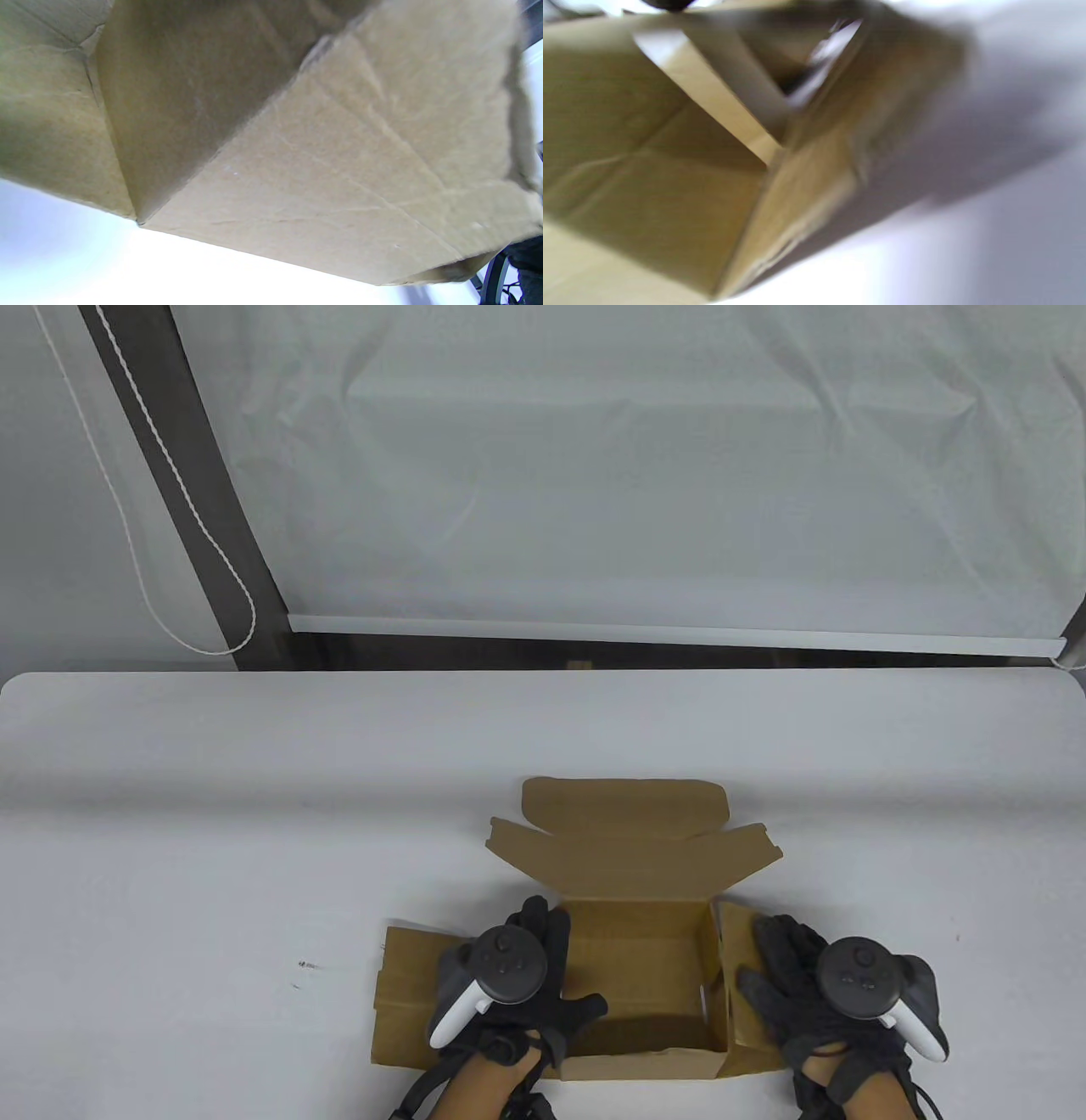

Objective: Fully disassemble mailer box

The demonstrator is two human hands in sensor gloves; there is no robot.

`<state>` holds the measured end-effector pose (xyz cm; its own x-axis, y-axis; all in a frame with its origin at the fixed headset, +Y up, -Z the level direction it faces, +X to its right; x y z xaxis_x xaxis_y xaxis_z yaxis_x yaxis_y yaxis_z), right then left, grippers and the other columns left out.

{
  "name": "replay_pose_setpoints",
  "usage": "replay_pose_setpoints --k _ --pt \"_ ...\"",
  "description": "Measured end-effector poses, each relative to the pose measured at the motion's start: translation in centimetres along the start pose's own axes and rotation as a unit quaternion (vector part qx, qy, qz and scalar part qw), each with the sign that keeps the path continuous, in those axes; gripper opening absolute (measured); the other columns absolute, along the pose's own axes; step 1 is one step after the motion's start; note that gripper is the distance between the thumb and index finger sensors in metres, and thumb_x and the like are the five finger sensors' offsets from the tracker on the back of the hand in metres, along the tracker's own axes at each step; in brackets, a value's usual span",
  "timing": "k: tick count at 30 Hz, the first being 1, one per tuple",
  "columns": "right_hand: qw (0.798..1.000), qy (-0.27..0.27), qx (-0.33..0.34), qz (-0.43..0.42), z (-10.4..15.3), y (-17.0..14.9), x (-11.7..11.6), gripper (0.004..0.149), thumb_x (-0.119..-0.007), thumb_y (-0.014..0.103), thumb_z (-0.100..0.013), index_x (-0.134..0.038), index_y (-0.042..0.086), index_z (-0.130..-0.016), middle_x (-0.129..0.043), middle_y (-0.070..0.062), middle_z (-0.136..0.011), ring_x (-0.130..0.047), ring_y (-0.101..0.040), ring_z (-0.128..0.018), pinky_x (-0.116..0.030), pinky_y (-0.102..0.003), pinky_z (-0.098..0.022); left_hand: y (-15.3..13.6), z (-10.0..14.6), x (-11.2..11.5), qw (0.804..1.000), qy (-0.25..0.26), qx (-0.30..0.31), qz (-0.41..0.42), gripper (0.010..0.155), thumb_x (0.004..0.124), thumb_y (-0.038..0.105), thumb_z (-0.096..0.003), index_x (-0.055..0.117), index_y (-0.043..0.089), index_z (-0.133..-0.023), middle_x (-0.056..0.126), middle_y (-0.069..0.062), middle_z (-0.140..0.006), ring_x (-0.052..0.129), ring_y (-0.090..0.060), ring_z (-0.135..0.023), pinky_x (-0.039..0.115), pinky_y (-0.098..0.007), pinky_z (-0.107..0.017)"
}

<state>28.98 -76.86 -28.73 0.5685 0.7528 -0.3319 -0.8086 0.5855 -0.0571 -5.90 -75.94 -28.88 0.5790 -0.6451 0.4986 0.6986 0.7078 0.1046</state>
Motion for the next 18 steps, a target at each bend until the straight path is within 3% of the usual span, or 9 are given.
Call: replay_pose_setpoints --k 2,4,7,9,12,16,18 --pt "0.999 0.000 -0.036 -0.004 0.0 -1.6 0.5 0.073 -0.055 0.052 -0.058 -0.025 0.011 -0.111 -0.020 -0.029 -0.116 -0.024 -0.054 -0.105 -0.023 -0.068 -0.074 -0.1 0.0 -0.1 1.000 0.001 0.001 0.004 0.096 0.080 0.047 -0.0514 0.008 0.020 -0.110 -0.017 -0.004 -0.110 -0.006 -0.040 -0.106 -0.008 -0.069 -0.065" --pt "0.998 -0.049 -0.036 -0.033 0.2 -2.2 1.5 0.072 -0.055 0.051 -0.058 -0.027 0.010 -0.111 -0.023 -0.030 -0.116 -0.026 -0.054 -0.105 -0.024 -0.068 -0.074 -0.1 0.0 -0.1 1.000 0.001 0.001 0.005 0.096 0.079 0.048 -0.0517 0.007 0.019 -0.110 -0.018 -0.004 -0.110 -0.006 -0.040 -0.106 -0.008 -0.069 -0.065" --pt "0.983 -0.154 0.028 -0.093 0.9 -0.9 2.9 0.072 -0.059 0.054 -0.058 -0.034 0.013 -0.112 -0.028 -0.032 -0.116 -0.030 -0.056 -0.104 -0.026 -0.069 -0.073 0.0 0.0 0.0 1.000 -0.002 0.002 0.003 0.096 0.078 0.049 -0.0520 0.007 0.019 -0.110 -0.019 -0.005 -0.110 -0.007 -0.040 -0.106 -0.008 -0.069 -0.065" --pt "0.970 -0.185 0.113 -0.111 1.3 1.6 3.1 0.070 -0.062 0.053 -0.057 -0.040 0.017 -0.113 -0.029 -0.031 -0.116 -0.030 -0.055 -0.104 -0.025 -0.069 -0.074 0.0 -0.1 0.0 1.000 -0.003 0.003 0.002 0.096 0.078 0.049 -0.0522 0.007 0.019 -0.110 -0.019 -0.005 -0.109 -0.007 -0.040 -0.106 -0.008 -0.069 -0.065" --pt "0.969 -0.144 0.194 -0.044 1.5 5.4 1.7 0.059 -0.065 0.050 -0.057 -0.070 0.014 -0.103 -0.027 -0.027 -0.119 -0.028 -0.052 -0.106 -0.022 -0.067 -0.076 -0.1 -0.1 0.0 1.000 -0.002 0.002 0.002 0.096 0.077 0.049 -0.0523 0.007 0.019 -0.110 -0.019 -0.005 -0.110 -0.007 -0.041 -0.106 -0.008 -0.069 -0.065" --pt "0.985 -0.050 0.161 -0.017 0.5 6.0 -0.9 0.056 -0.062 0.052 -0.057 -0.079 0.016 -0.096 -0.019 -0.026 -0.119 -0.021 -0.051 -0.107 -0.018 -0.067 -0.076 0.0 0.0 0.0 1.000 -0.001 0.006 0.000 0.095 0.077 0.050 -0.0522 0.008 0.019 -0.110 -0.018 -0.005 -0.110 -0.006 -0.041 -0.106 -0.007 -0.070 -0.065" --pt "0.985 -0.081 0.151 -0.032 0.6 5.4 0.0 0.055 -0.062 0.052 -0.057 -0.082 0.015 -0.093 -0.020 -0.026 -0.119 -0.022 -0.052 -0.107 -0.018 -0.067 -0.076 0.1 0.0 0.0 1.000 0.000 0.006 -0.002 0.095 0.077 0.050 -0.0522 0.008 0.018 -0.110 -0.018 -0.008 -0.110 -0.006 -0.041 -0.106 -0.007 -0.070 -0.065"
Point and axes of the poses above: the tracker on the back of each hand, its own y axis roughly to the thumb side, its own z axis roughly from the fingertips to the wrist, x = y × z, the point moved 2 cm from there along -z, roughly from the wrist to the fingertips
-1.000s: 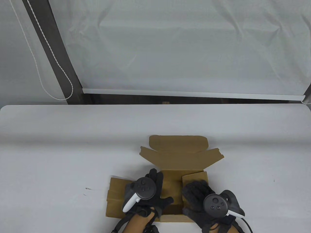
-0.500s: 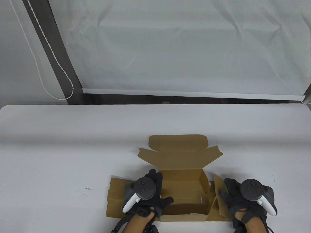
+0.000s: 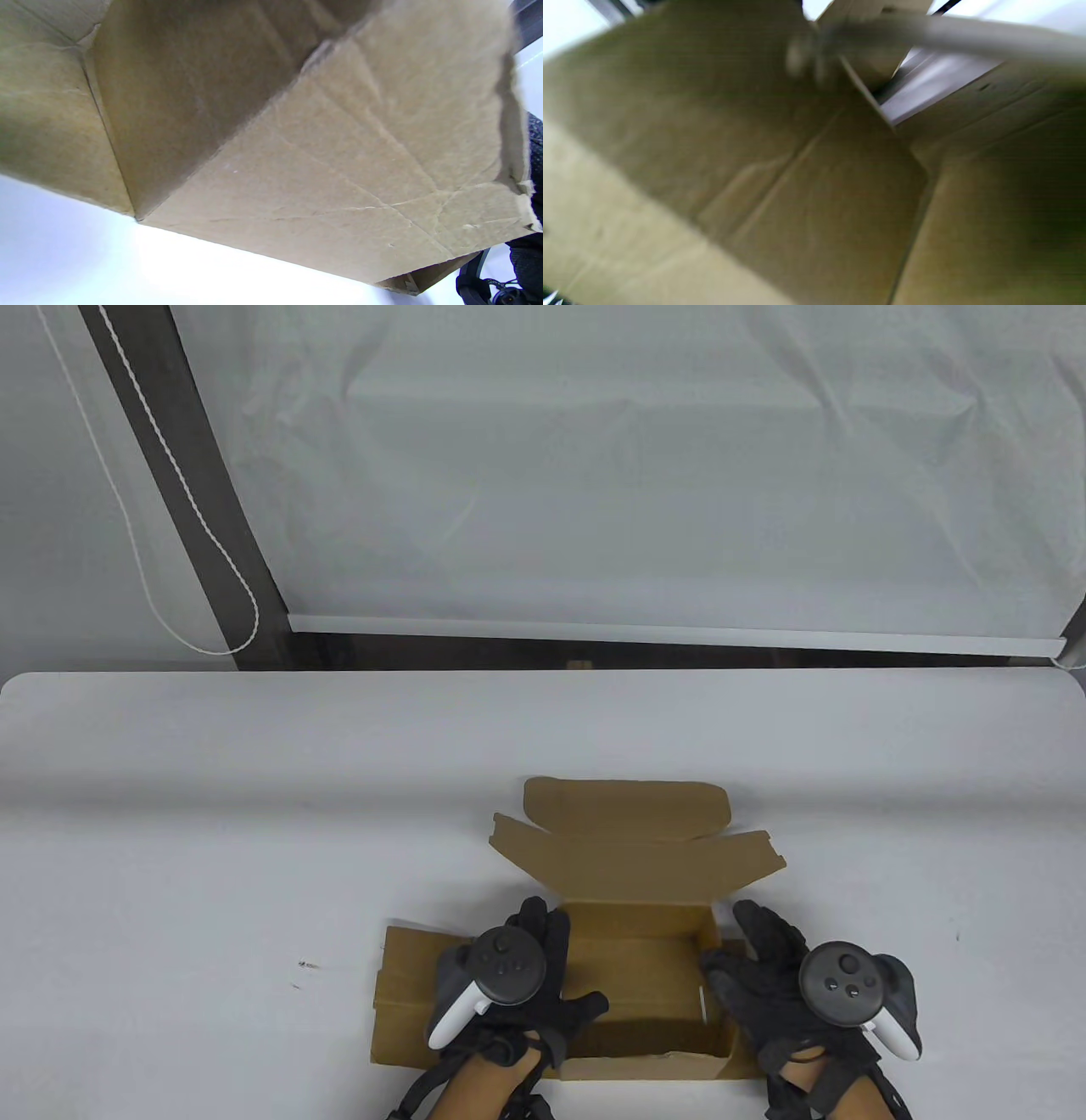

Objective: Fully disassemble mailer box

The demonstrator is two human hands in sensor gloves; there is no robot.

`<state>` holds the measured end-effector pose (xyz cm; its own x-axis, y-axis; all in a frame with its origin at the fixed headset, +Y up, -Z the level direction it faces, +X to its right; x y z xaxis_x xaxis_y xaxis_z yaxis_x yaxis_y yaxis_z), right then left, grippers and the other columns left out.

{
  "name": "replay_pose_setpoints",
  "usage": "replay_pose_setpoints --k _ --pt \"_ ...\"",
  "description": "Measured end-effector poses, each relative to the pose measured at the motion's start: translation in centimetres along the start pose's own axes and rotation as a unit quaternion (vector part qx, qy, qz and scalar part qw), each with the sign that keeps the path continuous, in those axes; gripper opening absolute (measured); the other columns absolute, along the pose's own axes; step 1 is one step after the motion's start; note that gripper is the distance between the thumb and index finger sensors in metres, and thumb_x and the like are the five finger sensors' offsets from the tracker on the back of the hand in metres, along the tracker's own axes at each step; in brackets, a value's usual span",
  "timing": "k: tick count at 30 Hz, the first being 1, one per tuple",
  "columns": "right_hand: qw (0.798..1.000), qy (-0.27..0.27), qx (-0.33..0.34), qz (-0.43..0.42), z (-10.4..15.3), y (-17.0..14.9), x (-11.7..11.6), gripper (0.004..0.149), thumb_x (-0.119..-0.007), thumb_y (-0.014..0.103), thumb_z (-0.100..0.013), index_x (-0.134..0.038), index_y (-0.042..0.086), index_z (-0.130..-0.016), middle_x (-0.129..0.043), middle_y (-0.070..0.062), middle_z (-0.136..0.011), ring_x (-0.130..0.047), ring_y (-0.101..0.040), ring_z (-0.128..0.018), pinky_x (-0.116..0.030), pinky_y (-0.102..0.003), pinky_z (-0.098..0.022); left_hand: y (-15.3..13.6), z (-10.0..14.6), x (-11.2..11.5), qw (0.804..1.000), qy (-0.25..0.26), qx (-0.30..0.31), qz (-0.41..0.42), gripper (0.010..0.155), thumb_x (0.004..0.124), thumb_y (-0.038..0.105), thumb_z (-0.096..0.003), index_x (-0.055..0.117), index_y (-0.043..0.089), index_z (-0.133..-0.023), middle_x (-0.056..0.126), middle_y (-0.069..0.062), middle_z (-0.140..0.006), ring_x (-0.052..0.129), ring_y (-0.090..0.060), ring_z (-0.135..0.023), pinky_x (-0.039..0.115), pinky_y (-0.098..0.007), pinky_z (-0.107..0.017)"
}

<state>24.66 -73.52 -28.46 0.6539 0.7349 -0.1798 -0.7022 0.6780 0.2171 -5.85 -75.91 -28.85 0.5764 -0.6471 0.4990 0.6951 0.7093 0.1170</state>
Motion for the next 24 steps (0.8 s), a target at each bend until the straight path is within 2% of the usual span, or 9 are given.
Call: replay_pose_setpoints --k 3,8,11,14,15,17,19,21,24 --pt "0.997 -0.033 -0.036 0.058 0.7 -1.4 2.2 0.057 -0.062 0.052 -0.057 -0.088 0.011 -0.086 -0.032 -0.028 -0.118 -0.031 -0.053 -0.106 -0.023 -0.067 -0.075 -0.2 0.0 -0.1 1.000 0.001 -0.002 0.006 0.095 0.077 0.050 -0.0522 0.009 0.019 -0.110 -0.018 -0.008 -0.110 -0.006 -0.041 -0.106 -0.007 -0.069 -0.065" --pt "0.983 -0.127 -0.135 0.010 2.9 -4.7 6.2 0.060 -0.063 0.051 -0.058 -0.085 0.004 -0.088 -0.048 -0.032 -0.113 -0.043 -0.056 -0.102 -0.030 -0.069 -0.073 -0.2 0.1 -0.1 1.000 0.004 -0.004 0.006 0.095 0.077 0.050 -0.0523 0.009 0.018 -0.110 -0.018 -0.008 -0.110 -0.006 -0.041 -0.105 -0.007 -0.069 -0.065" --pt "0.974 -0.066 -0.213 0.035 3.5 -8.5 5.9 0.064 -0.064 0.052 -0.057 -0.079 0.002 -0.093 -0.047 -0.034 -0.112 -0.046 -0.057 -0.102 -0.033 -0.070 -0.073 -0.2 0.0 -0.1 1.000 0.004 -0.004 0.003 0.095 0.076 0.050 -0.0525 0.008 0.018 -0.110 -0.018 -0.008 -0.110 -0.006 -0.041 -0.105 -0.007 -0.069 -0.065" --pt "0.956 0.026 -0.289 0.031 3.8 -11.7 3.7 0.066 -0.065 0.051 -0.058 -0.067 0.001 -0.100 -0.036 -0.029 -0.116 -0.031 -0.053 -0.105 -0.027 -0.069 -0.073 -0.2 0.1 -0.1 1.000 0.004 -0.003 0.004 0.094 0.076 0.050 -0.0526 0.009 0.017 -0.110 -0.018 -0.008 -0.110 -0.006 -0.041 -0.105 -0.007 -0.069 -0.065" --pt "0.958 0.053 -0.283 0.009 3.6 -11.6 3.5 0.066 -0.063 0.051 -0.059 -0.054 0.005 -0.106 -0.023 -0.025 -0.117 -0.018 -0.050 -0.106 -0.020 -0.068 -0.074 -0.2 0.1 0.0 1.000 0.003 -0.004 0.004 0.094 0.075 0.050 -0.0528 0.008 0.018 -0.110 -0.018 -0.008 -0.110 -0.006 -0.041 -0.105 -0.007 -0.069 -0.065" --pt "0.962 0.022 -0.269 0.037 3.2 -10.7 3.7 0.070 -0.064 0.051 -0.058 -0.057 -0.001 -0.104 -0.027 -0.029 -0.116 -0.023 -0.053 -0.105 -0.024 -0.069 -0.074 -0.2 0.1 0.0 1.000 0.002 -0.004 0.002 0.094 0.075 0.051 -0.0529 0.008 0.017 -0.110 -0.019 -0.008 -0.109 -0.007 -0.041 -0.105 -0.007 -0.069 -0.065" --pt "0.974 0.005 -0.221 0.046 2.5 -9.1 4.3 0.071 -0.064 0.052 -0.058 -0.052 0.002 -0.107 -0.023 -0.029 -0.116 -0.022 -0.053 -0.105 -0.023 -0.068 -0.074 -0.1 0.1 0.0 1.000 0.001 -0.004 -0.001 0.094 0.075 0.051 -0.0530 0.008 0.017 -0.110 -0.019 -0.008 -0.109 -0.006 -0.041 -0.105 -0.007 -0.069 -0.065" --pt "0.988 -0.083 -0.123 0.047 2.0 -5.5 5.3 0.071 -0.064 0.052 -0.057 -0.053 0.003 -0.107 -0.027 -0.030 -0.116 -0.024 -0.054 -0.105 -0.024 -0.069 -0.074 -0.1 0.0 0.0 1.000 0.001 -0.004 -0.002 0.094 0.074 0.051 -0.0531 0.008 0.017 -0.110 -0.019 -0.008 -0.109 -0.006 -0.041 -0.105 -0.007 -0.069 -0.065" --pt "0.991 -0.112 0.047 0.047 1.4 0.1 4.6 0.070 -0.066 0.053 -0.056 -0.058 0.004 -0.106 -0.035 -0.030 -0.117 -0.031 -0.054 -0.106 -0.025 -0.070 -0.075 -0.1 0.1 0.0 1.000 0.008 -0.012 -0.006 0.091 0.071 0.052 -0.0544 0.008 0.017 -0.111 -0.018 -0.008 -0.110 -0.006 -0.042 -0.105 -0.006 -0.070 -0.065"
Point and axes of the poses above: the tracker on the back of each hand, its own y axis roughly to the thumb side, its own z axis roughly from the fingertips to the wrist, x = y × z, the point moved 2 cm from there along -z, roughly from the wrist to the fingertips
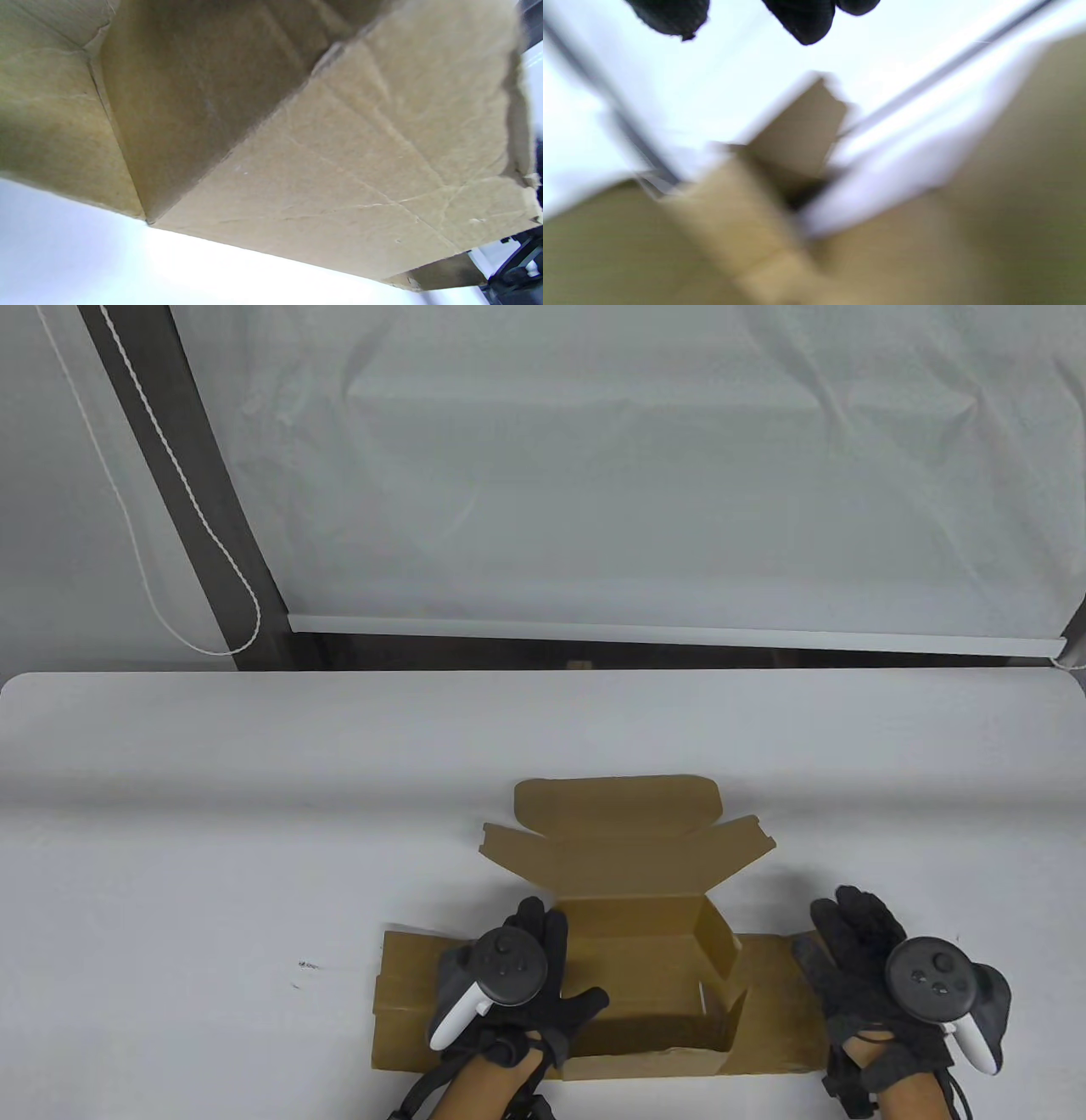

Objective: Fully disassemble mailer box

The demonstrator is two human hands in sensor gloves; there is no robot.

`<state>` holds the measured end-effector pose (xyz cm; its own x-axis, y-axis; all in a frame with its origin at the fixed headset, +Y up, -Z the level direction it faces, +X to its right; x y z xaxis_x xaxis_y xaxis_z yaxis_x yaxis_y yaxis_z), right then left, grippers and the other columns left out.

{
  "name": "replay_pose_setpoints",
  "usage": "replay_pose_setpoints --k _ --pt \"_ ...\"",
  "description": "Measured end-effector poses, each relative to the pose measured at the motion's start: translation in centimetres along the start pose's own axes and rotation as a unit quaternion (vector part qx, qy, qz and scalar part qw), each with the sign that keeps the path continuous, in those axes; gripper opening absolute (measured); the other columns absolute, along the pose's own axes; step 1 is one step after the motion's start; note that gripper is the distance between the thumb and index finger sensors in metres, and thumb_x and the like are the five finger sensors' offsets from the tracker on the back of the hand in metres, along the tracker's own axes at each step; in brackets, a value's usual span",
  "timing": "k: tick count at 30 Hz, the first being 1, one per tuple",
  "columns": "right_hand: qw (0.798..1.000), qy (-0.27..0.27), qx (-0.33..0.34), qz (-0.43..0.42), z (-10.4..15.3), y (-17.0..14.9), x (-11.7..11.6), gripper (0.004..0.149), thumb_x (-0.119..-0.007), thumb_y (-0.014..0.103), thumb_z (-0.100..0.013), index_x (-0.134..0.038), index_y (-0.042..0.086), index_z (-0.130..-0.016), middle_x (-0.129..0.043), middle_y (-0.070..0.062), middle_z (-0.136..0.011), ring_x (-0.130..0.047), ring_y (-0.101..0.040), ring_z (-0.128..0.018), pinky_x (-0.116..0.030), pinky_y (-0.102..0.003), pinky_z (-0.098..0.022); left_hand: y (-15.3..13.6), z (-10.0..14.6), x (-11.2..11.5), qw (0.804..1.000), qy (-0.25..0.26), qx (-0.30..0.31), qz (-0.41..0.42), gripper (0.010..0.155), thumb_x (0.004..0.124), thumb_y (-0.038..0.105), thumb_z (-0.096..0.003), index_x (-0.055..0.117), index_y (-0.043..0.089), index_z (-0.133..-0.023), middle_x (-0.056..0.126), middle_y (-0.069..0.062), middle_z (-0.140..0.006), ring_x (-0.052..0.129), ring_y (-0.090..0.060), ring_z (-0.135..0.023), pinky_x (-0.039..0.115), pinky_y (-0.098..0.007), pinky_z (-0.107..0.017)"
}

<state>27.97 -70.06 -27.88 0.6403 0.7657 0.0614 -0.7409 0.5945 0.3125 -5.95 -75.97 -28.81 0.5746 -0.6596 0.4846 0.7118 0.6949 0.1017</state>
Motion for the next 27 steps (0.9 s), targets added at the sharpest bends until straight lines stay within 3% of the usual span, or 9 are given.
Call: replay_pose_setpoints --k 2,6,8,10,12,16,21,24,27 --pt "0.989 0.081 0.124 0.014 -0.4 5.1 -3.2 0.071 -0.069 0.054 -0.055 -0.060 0.006 -0.106 -0.040 -0.029 -0.117 -0.036 -0.054 -0.106 -0.027 -0.070 -0.075 0.0 0.0 0.1 1.000 0.000 0.000 -0.003 0.090 0.068 0.053 -0.0549 0.008 0.017 -0.111 -0.019 -0.009 -0.110 -0.005 -0.042 -0.105 -0.005 -0.070 -0.065" --pt "0.918 0.359 0.147 0.080 0.6 8.6 -11.8 0.070 -0.071 0.054 -0.054 -0.060 0.008 -0.106 -0.044 -0.029 -0.116 -0.041 -0.053 -0.106 -0.028 -0.069 -0.075 0.0 0.1 0.0 1.000 0.003 0.002 0.001 0.087 0.065 0.053 -0.0552 0.010 0.017 -0.111 -0.017 -0.009 -0.110 -0.004 -0.043 -0.105 -0.004 -0.070 -0.065" --pt "0.903 0.332 0.175 0.208 0.5 9.6 -12.4 0.057 -0.072 0.055 -0.051 -0.077 0.016 -0.092 -0.081 -0.024 -0.098 -0.086 -0.046 -0.084 -0.055 -0.067 -0.067 0.0 0.3 -0.6 1.000 0.011 0.012 0.023 0.086 0.065 0.055 -0.0545 0.016 0.014 -0.112 -0.011 -0.012 -0.112 0.001 -0.045 -0.105 0.001 -0.070 -0.065" --pt "0.910 0.312 0.202 0.185 0.4 9.8 -12.3 0.050 -0.076 0.049 -0.051 -0.084 0.018 -0.089 -0.082 -0.024 -0.100 -0.084 -0.048 -0.087 -0.053 -0.068 -0.069 -0.4 0.7 -1.4 0.998 0.019 -0.002 0.054 0.083 0.064 0.054 -0.0548 0.022 0.013 -0.113 -0.006 -0.013 -0.114 0.002 -0.045 -0.105 0.001 -0.069 -0.066" --pt "0.907 0.359 0.161 0.152 0.8 9.5 -12.3 0.049 -0.077 0.047 -0.051 -0.086 0.016 -0.089 -0.086 -0.023 -0.097 -0.084 -0.049 -0.085 -0.050 -0.070 -0.067 -1.5 1.1 -2.5 0.994 0.055 -0.013 0.097 0.079 0.064 0.053 -0.0551 0.029 0.013 -0.114 -0.002 -0.013 -0.115 0.003 -0.045 -0.105 0.001 -0.069 -0.066" --pt "0.894 0.374 0.187 0.162 1.2 9.8 -12.3 0.049 -0.079 0.048 -0.049 -0.087 0.018 -0.088 -0.087 -0.021 -0.098 -0.081 -0.050 -0.088 -0.047 -0.070 -0.069 -4.1 1.5 -3.8 0.988 0.095 -0.070 0.097 0.078 0.065 0.051 -0.0556 0.035 0.009 -0.114 -0.006 -0.011 -0.115 -0.005 -0.042 -0.104 -0.004 -0.067 -0.065" --pt "0.890 0.386 0.186 0.157 1.3 9.9 -12.5 0.050 -0.079 0.048 -0.050 -0.087 0.018 -0.089 -0.087 -0.020 -0.099 -0.080 -0.051 -0.088 -0.045 -0.071 -0.069 -7.9 1.2 -3.8 0.973 0.057 -0.199 0.103 0.080 0.065 0.050 -0.0564 0.026 0.013 -0.115 -0.019 -0.002 -0.110 -0.023 -0.033 -0.101 -0.017 -0.062 -0.064" --pt "0.891 0.385 0.185 0.153 1.3 9.9 -12.5 0.050 -0.078 0.048 -0.050 -0.087 0.017 -0.088 -0.089 -0.021 -0.097 -0.082 -0.051 -0.087 -0.046 -0.071 -0.068 -10.4 1.0 -2.9 0.957 -0.014 -0.275 0.094 0.079 0.065 0.050 -0.0566 0.019 0.021 -0.114 -0.021 -0.001 -0.110 -0.024 -0.031 -0.102 -0.019 -0.061 -0.064" --pt "0.895 0.374 0.189 0.155 1.2 10.0 -12.6 0.050 -0.078 0.048 -0.050 -0.088 0.016 -0.087 -0.091 -0.022 -0.094 -0.085 -0.050 -0.085 -0.048 -0.071 -0.068 -10.5 0.9 -2.6 0.956 -0.041 -0.278 0.079 0.080 0.062 0.052 -0.0567 0.007 0.029 -0.110 -0.018 -0.002 -0.111 -0.024 -0.032 -0.100 -0.017 -0.061 -0.064"
Point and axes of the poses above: the tracker on the back of each hand, its own y axis roughly to the thumb side, its own z axis roughly from the fingertips to the wrist, x = y × z, the point moved 2 cm from there along -z, roughly from the wrist to the fingertips
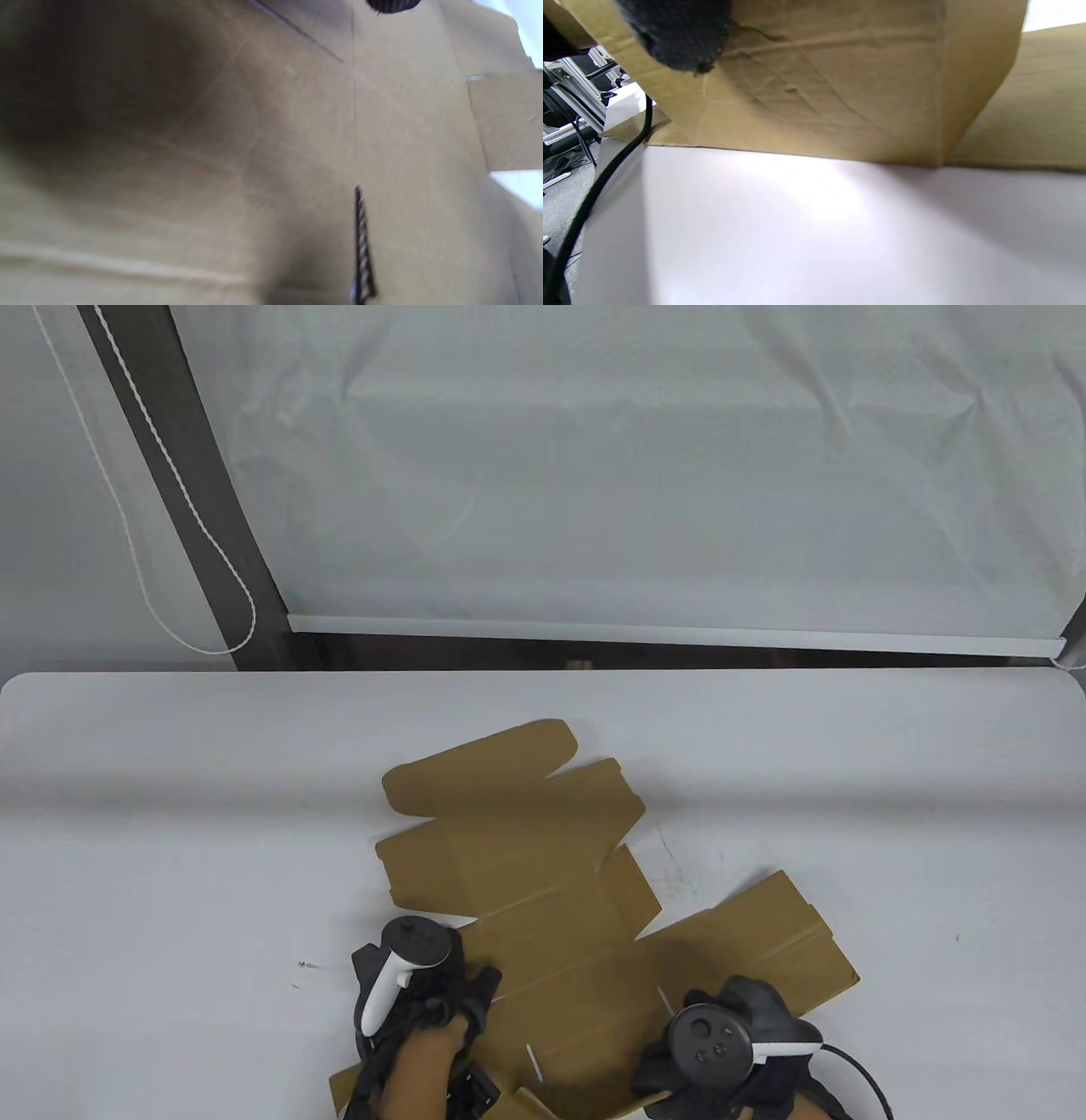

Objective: Fully disassemble mailer box

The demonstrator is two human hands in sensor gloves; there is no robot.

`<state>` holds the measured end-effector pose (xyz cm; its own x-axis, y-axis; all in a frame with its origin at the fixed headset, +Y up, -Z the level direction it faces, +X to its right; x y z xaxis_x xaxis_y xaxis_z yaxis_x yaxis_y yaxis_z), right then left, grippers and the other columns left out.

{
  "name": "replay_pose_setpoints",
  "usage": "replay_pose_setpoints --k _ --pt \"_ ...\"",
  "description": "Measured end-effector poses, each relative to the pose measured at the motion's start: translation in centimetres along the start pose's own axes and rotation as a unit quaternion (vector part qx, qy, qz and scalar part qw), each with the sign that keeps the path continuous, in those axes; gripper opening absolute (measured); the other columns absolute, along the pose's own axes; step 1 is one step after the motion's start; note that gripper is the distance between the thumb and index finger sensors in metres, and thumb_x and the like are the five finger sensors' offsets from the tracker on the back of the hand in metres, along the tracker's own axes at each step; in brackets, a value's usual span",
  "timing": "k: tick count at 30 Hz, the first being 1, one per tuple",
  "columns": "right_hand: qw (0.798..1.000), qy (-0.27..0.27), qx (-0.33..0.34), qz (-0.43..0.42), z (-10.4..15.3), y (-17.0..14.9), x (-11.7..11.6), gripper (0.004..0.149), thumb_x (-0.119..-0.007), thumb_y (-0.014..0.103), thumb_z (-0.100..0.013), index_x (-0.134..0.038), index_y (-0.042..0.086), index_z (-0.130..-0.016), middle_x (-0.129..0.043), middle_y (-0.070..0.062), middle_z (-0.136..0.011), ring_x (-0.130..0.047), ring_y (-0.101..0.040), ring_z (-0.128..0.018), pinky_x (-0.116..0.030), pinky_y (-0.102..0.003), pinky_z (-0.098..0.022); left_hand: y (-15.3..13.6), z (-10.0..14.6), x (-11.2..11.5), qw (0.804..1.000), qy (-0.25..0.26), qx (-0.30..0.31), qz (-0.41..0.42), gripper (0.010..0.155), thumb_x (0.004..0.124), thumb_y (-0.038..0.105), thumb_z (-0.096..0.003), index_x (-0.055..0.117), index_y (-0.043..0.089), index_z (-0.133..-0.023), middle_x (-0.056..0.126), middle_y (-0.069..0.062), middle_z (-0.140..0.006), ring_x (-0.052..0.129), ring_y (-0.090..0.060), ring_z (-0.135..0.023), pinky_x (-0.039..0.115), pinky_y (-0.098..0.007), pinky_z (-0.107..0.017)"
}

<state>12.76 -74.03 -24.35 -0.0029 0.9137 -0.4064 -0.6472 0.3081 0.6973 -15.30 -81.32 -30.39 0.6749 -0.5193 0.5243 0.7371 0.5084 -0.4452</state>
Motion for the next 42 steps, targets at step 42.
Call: replay_pose_setpoints --k 42 --pt "0.985 0.002 -0.172 0.004 -0.1 -2.3 -1.8 0.081 -0.069 0.059 -0.051 -0.047 0.007 -0.110 -0.049 -0.040 -0.110 -0.062 -0.061 -0.090 -0.035 -0.067 -0.073 8.4 3.4 5.7 0.954 -0.073 0.248 -0.150 0.070 0.072 0.044 -0.0537 0.055 0.005 -0.108 0.052 -0.030 -0.109 0.040 -0.056 -0.098 0.012 -0.072 -0.066"
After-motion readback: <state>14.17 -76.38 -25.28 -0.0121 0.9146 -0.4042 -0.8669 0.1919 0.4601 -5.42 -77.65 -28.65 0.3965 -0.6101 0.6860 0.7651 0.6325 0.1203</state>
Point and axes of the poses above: the tracker on the back of each hand, its own y axis roughly to the thumb side, its own z axis roughly from the fingertips to the wrist, x = y × z, the point moved 2 cm from there along -z, roughly from the wrist to the fingertips
